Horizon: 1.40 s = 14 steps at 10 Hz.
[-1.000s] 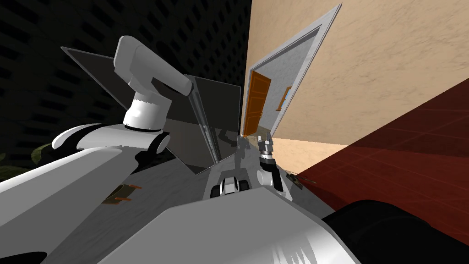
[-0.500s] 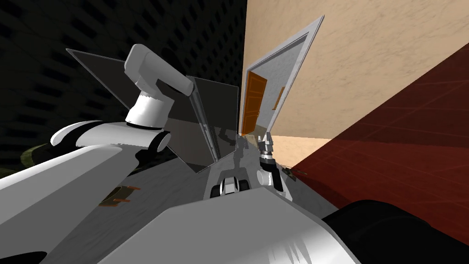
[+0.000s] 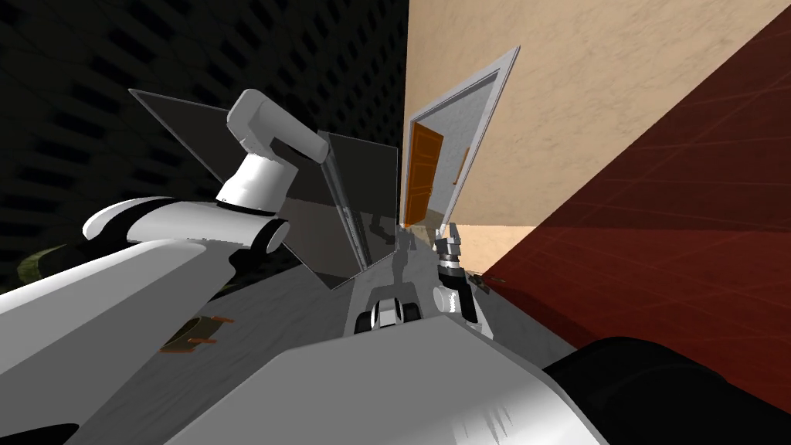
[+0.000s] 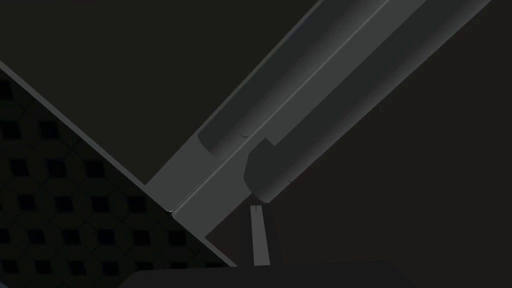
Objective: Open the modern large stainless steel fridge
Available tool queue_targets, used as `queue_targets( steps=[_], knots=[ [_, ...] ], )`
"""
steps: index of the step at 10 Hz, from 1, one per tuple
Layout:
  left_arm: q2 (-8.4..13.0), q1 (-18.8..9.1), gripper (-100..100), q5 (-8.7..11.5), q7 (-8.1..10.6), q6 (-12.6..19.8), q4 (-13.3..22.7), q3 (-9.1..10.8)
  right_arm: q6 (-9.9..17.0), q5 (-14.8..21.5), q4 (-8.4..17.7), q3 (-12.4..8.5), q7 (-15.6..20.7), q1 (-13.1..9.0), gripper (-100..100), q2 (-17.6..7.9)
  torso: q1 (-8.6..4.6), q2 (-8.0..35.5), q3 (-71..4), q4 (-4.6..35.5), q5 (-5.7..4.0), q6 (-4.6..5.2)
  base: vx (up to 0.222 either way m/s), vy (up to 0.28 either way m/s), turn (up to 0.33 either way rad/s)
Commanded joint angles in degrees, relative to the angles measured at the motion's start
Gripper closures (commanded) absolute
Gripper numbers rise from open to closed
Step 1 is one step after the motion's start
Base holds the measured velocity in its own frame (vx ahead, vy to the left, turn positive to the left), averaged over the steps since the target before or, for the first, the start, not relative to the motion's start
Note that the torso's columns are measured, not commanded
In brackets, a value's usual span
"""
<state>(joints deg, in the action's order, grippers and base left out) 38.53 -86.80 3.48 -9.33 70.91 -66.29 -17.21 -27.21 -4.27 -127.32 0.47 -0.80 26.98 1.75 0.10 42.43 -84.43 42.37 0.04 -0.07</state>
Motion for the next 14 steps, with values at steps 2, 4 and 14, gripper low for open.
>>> queue_targets(
  steps=[2,4,14],
  knots=[
    [-0.53,-2.48,100,0.15,-0.11,-3.99,5.93,-1.13,0.0,0.0,0.0,0.0,0.0,0.02,0,0.0,-0.17,-0.58,-0.42,-0.24,-0.06,0.08,-0.07,0.023,-0.143],
    [-0.53,-2.48,100,0.15,-0.11,-7.15,10.83,-1.13,0.0,0.0,0.0,0.0,0.0,-0.01,0,0.0,-0.01,0.26,0.14,0.06,-0.01,0.02,-0.174,0.057,-0.071],
    [-1.86,-7.33,100,0.25,-0.21,-19.31,28.6,-3.46,0.0,0.0,0.0,0.0,0.0,0.01,0,0.0,0.06,0.01,0.0,0.0,0.03,-0.01,-0.106,0.028,-0.078]
  ],
)
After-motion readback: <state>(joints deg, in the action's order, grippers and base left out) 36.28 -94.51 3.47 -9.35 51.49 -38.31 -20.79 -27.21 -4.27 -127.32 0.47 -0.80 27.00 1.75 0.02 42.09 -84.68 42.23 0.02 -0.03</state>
